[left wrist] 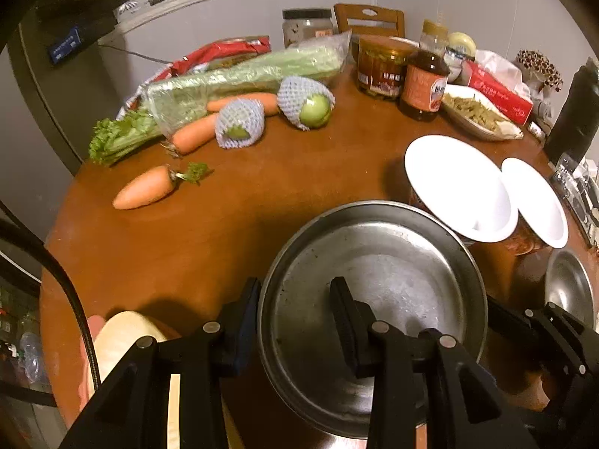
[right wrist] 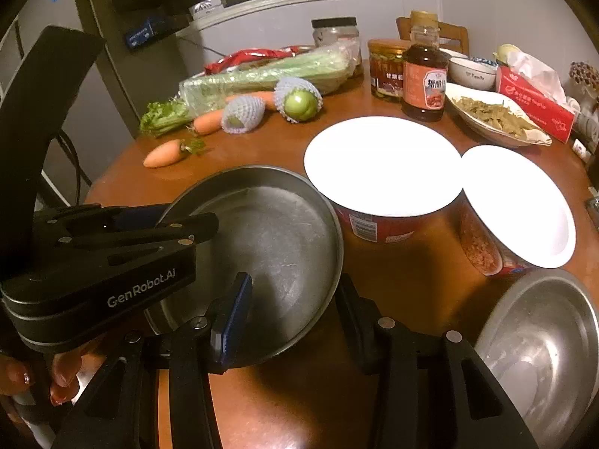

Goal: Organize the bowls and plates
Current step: 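Carry the grey pan with the left gripper over the cream plate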

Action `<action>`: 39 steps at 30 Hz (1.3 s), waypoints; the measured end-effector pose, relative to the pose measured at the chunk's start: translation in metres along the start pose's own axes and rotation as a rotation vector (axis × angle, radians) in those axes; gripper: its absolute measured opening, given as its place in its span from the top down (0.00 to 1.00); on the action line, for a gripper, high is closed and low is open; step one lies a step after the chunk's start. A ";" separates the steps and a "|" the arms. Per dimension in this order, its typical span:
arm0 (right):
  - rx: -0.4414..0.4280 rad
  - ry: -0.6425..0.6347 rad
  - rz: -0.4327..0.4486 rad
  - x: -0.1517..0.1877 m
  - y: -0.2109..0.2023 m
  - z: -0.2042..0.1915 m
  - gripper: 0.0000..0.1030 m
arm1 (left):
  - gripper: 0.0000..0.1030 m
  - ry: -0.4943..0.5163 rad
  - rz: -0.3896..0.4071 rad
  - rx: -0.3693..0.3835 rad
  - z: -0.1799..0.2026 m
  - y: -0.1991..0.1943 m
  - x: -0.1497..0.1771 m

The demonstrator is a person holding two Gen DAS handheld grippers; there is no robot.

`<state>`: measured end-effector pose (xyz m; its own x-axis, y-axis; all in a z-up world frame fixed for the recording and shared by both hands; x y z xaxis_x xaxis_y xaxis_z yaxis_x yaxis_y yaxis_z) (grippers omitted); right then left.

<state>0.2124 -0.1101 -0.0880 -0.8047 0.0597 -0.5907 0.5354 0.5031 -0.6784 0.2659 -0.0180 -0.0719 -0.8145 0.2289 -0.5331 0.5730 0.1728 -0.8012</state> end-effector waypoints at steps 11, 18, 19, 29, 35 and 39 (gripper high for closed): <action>-0.023 -0.049 0.069 -0.007 -0.033 -0.026 0.54 | 0.62 -0.038 0.082 -0.012 -0.022 -0.048 0.001; -0.039 -0.119 0.124 -0.014 -0.057 -0.061 0.54 | 0.62 -0.070 0.133 -0.066 -0.054 -0.080 0.005; -0.042 -0.132 0.131 -0.016 -0.059 -0.068 0.54 | 0.62 -0.074 0.137 -0.075 -0.059 -0.083 0.005; -0.110 -0.247 0.146 -0.029 -0.056 -0.141 0.54 | 0.62 -0.170 0.146 -0.128 -0.132 -0.100 0.026; -0.141 -0.294 0.106 -0.022 -0.031 -0.175 0.54 | 0.62 -0.213 0.112 -0.149 -0.166 -0.086 0.049; -0.154 -0.304 0.068 -0.012 -0.010 -0.188 0.54 | 0.62 -0.231 0.071 -0.146 -0.180 -0.066 0.064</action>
Point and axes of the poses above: each gripper's, at about its wrist camera, not at the fingertips, and y roughly the way its jaws point, z to its right, x to its underside, the point moved 7 cm from there along y, roughly the way its jaws point, and after that the axes turned 14 degrees about -x, right-handed, at the moved point
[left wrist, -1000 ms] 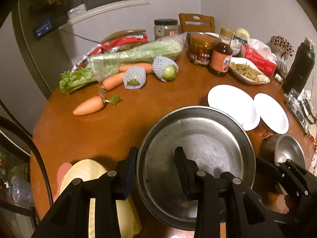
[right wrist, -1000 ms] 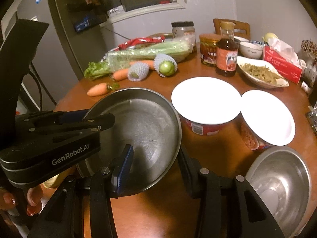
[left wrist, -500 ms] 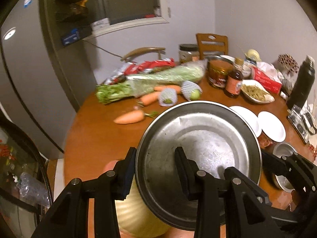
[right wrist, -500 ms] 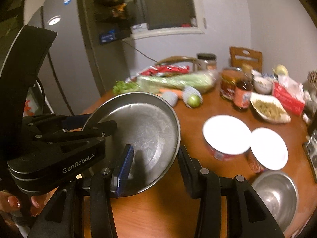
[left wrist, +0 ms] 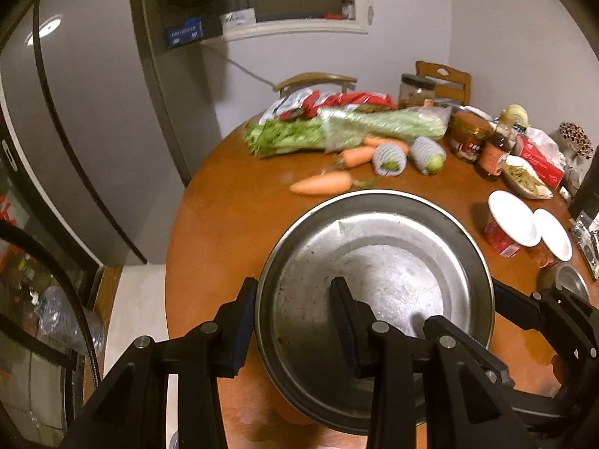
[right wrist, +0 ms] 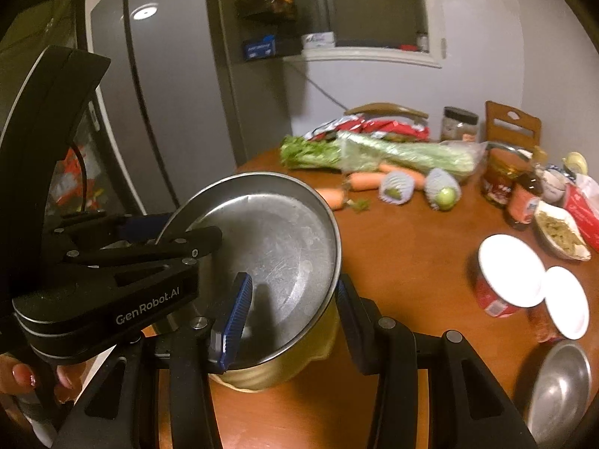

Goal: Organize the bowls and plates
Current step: 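Carry the grey pan with the left gripper over the cream plate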

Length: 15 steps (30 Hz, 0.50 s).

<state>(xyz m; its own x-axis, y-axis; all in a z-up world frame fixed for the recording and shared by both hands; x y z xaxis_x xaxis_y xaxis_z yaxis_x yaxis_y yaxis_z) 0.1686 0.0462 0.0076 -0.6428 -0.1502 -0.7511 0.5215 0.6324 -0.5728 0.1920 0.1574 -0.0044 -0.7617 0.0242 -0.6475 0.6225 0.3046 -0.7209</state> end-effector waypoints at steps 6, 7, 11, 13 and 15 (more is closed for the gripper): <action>-0.011 0.007 -0.064 0.018 0.031 -0.003 0.54 | 0.62 -0.004 -0.051 0.014 -0.003 0.028 0.018; -0.012 0.011 -0.071 0.021 0.034 -0.002 0.54 | 0.62 -0.002 -0.053 0.015 -0.002 0.031 0.020; -0.003 0.012 -0.095 0.027 0.043 0.001 0.53 | 0.62 -0.010 -0.070 0.027 0.001 0.041 0.024; 0.005 0.008 -0.099 0.029 0.047 0.002 0.54 | 0.62 -0.011 -0.074 0.037 0.002 0.045 0.026; 0.015 0.006 -0.100 0.031 0.048 0.004 0.53 | 0.62 -0.012 -0.078 0.044 0.003 0.049 0.027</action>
Point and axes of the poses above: each gripper's, at about its wrist camera, not at the fingertips, and y roughly the way its jaws point, z to its right, x to its underside, the point moved 7 cm from there along y, roughly the way its jaws point, and after that the axes turned 14 degrees about -x, right-handed, at the moved point
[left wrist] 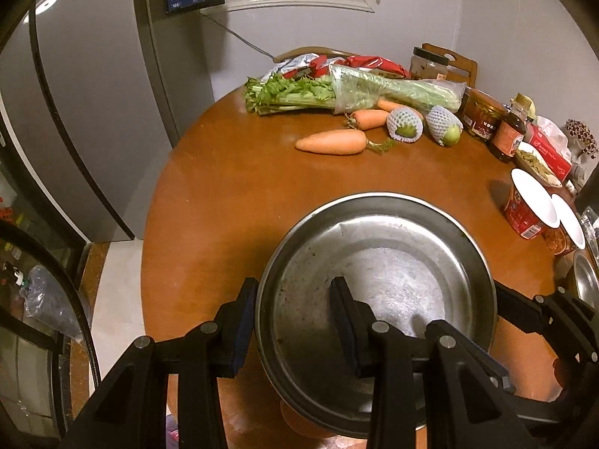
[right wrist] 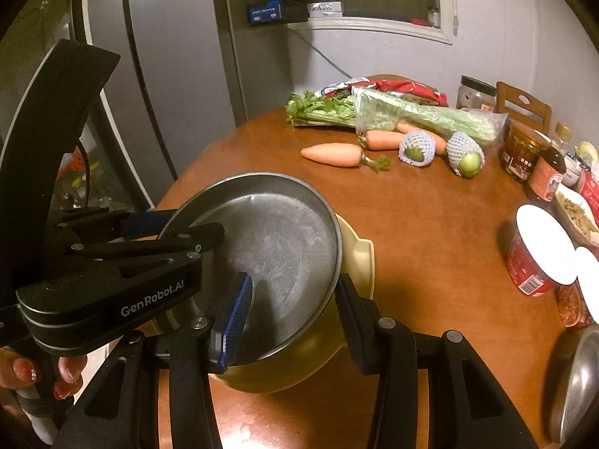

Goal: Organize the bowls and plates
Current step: 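Carry the grey pan with the left gripper over the cream plate, then lower the grey pan onto the cream plate and open the left gripper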

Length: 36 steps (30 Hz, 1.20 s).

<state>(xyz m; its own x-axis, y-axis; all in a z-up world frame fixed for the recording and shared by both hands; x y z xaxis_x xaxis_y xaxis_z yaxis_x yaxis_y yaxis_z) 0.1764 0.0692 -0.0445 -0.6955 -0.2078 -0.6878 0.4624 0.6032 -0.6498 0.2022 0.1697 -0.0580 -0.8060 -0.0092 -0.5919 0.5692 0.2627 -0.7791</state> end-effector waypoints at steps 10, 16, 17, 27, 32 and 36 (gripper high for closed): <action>0.020 -0.014 -0.015 0.006 0.009 0.000 0.53 | 0.62 0.002 -0.010 0.007 -0.001 0.010 0.006; 0.042 -0.018 -0.017 0.007 0.012 0.002 0.54 | 0.62 0.000 0.000 0.020 0.000 0.010 0.005; 0.044 -0.022 -0.014 0.007 0.011 0.002 0.54 | 0.62 -0.001 0.002 0.019 0.000 0.010 0.005; 0.025 0.003 0.001 0.006 0.004 0.006 0.53 | 0.60 -0.026 0.012 0.049 -0.003 0.004 0.005; 0.009 0.006 0.024 0.002 -0.005 0.007 0.53 | 0.58 -0.041 0.022 0.041 -0.006 -0.002 0.002; -0.010 0.017 0.030 0.000 -0.011 0.014 0.46 | 0.51 -0.118 0.027 0.011 -0.023 -0.013 0.006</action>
Point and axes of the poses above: each gripper's, at about its wrist camera, not at the fingertips, and y roughly the way its jaws point, z to its right, x to its underside, the point moved 7 cm from there along y, roughly the way its jaws point, and after that the axes turned 14 degrees about -x, right-handed, at the moved point
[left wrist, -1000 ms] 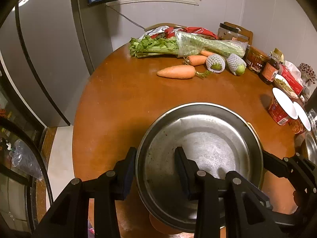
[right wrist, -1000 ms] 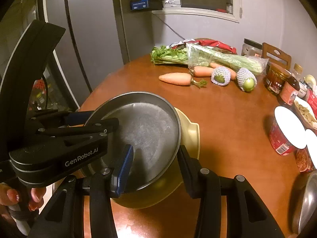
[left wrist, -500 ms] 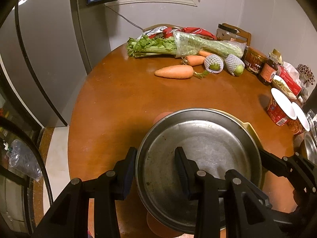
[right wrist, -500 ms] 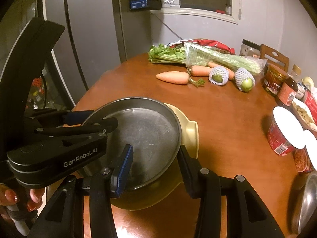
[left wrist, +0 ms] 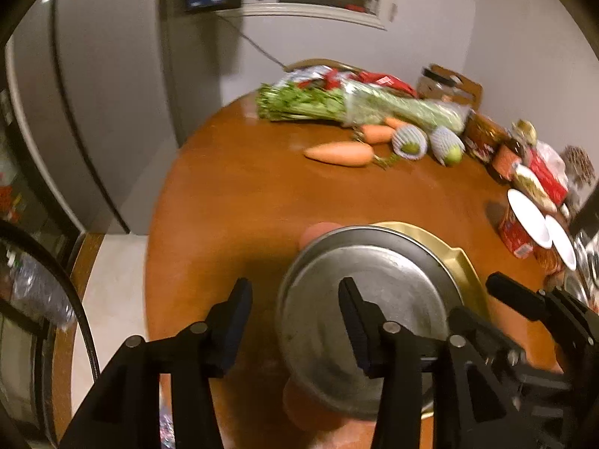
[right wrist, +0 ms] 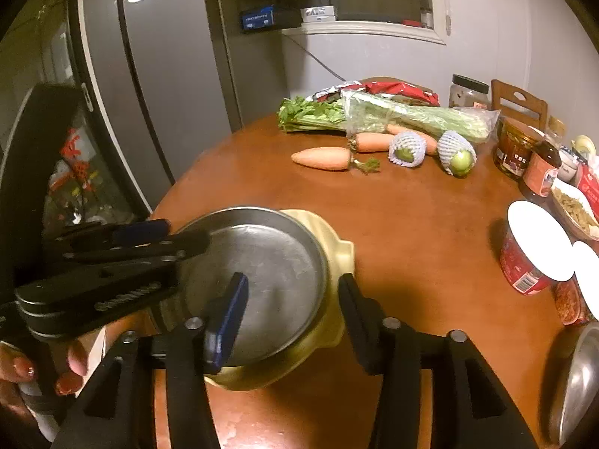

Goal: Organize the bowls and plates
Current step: 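Lower the grey pan onto the cream plate and open the left gripper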

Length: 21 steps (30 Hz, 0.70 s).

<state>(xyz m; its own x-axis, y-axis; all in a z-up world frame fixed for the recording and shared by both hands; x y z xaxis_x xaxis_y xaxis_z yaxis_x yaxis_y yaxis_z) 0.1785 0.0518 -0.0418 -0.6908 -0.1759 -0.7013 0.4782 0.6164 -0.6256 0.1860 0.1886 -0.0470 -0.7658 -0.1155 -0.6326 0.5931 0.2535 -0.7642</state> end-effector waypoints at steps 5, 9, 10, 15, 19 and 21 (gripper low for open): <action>-0.075 0.058 -0.038 -0.006 0.003 0.023 0.44 | 0.43 -0.113 0.018 -0.034 -0.026 -0.023 0.016; -0.086 0.078 -0.062 -0.011 0.009 0.041 0.42 | 0.40 -0.176 -0.025 0.003 -0.032 -0.034 0.039; -0.081 0.069 -0.069 -0.013 0.010 0.044 0.42 | 0.39 -0.206 -0.039 0.009 -0.034 -0.035 0.045; -0.118 0.006 -0.107 -0.023 0.022 0.043 0.39 | 0.37 -0.323 -0.108 0.108 -0.029 -0.035 0.068; -0.178 -0.024 -0.150 -0.030 0.040 0.039 0.38 | 0.37 -0.335 -0.128 0.156 -0.015 -0.034 0.073; -0.162 -0.070 -0.170 -0.032 0.050 0.038 0.38 | 0.37 -0.359 -0.159 0.197 -0.007 -0.029 0.074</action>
<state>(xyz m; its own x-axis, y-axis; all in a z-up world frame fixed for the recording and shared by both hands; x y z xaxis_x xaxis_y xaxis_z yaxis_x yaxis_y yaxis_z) 0.2458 0.0591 -0.0637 -0.7119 -0.3370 -0.6161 0.2610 0.6875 -0.6776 0.1105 0.1794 -0.0704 -0.7371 -0.4738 -0.4819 0.5372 0.0218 -0.8431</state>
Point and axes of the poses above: each gripper's, at about its wrist camera, not at the fingertips, and y roughly the way its jaws point, z to its right, x to its underside, the point moved 7 cm from there along y, roughly the way its jaws point, and after that the axes turned 14 degrees about -x, right-handed, at the moved point
